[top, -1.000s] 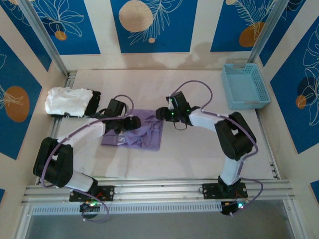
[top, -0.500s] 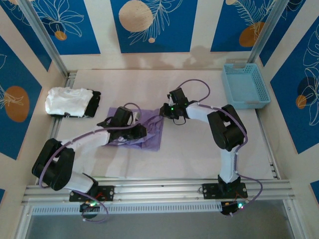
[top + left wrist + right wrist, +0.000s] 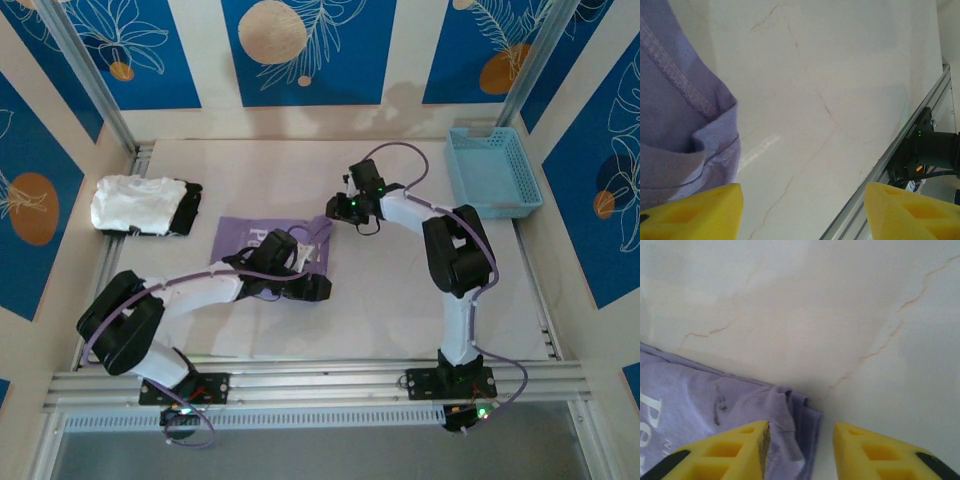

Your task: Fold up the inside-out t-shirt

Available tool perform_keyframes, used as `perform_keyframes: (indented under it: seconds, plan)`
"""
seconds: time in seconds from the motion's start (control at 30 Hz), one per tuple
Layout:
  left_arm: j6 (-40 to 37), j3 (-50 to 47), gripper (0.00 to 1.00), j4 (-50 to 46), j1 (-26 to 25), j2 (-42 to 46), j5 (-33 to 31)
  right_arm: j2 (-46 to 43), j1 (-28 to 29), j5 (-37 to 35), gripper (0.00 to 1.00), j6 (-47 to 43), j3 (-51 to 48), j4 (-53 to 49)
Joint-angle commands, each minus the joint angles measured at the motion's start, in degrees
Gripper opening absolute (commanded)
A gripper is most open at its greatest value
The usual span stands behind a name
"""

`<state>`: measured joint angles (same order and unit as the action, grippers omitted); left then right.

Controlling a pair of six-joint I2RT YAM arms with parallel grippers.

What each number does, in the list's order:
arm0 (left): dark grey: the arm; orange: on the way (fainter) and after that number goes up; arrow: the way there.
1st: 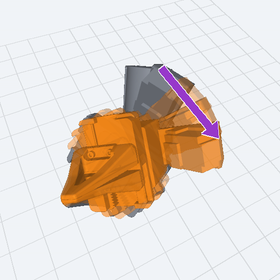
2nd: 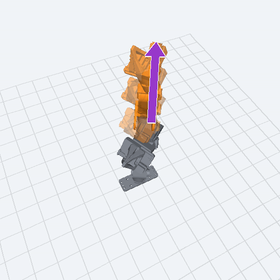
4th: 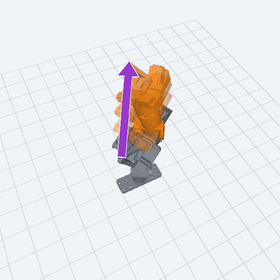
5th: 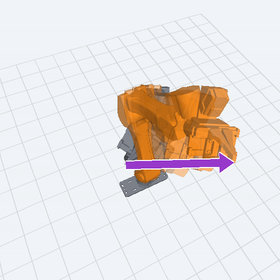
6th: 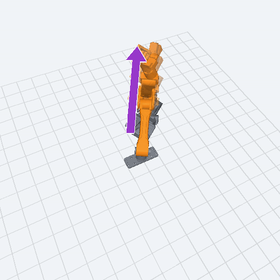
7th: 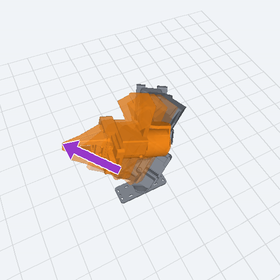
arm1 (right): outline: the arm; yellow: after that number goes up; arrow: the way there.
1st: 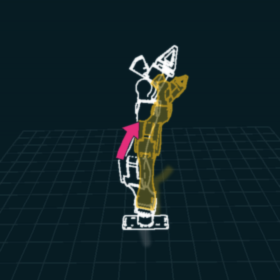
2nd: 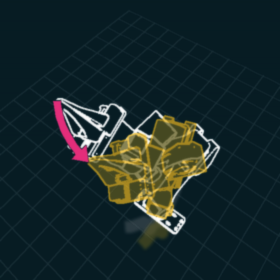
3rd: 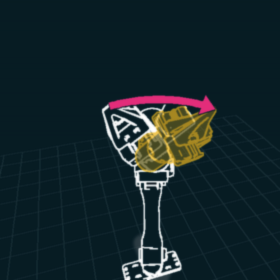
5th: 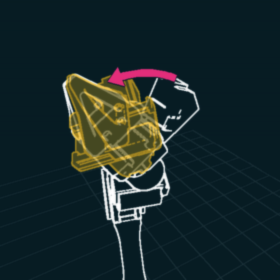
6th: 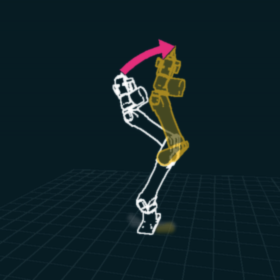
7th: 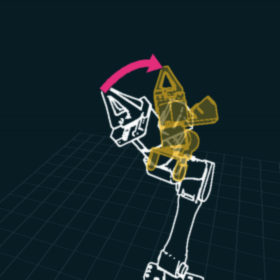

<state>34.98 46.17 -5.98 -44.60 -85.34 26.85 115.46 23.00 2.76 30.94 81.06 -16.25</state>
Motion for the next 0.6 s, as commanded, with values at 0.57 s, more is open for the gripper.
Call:
perform_keyframes:
  seconds: [0.57]
  plan:
    - [-1.1, -1.3, 0.70, -1.1, 33.8, -1.0, -8.5, -13.5, 20.9, 8.0, 0.35, 9.4, -22.2, 8.7]
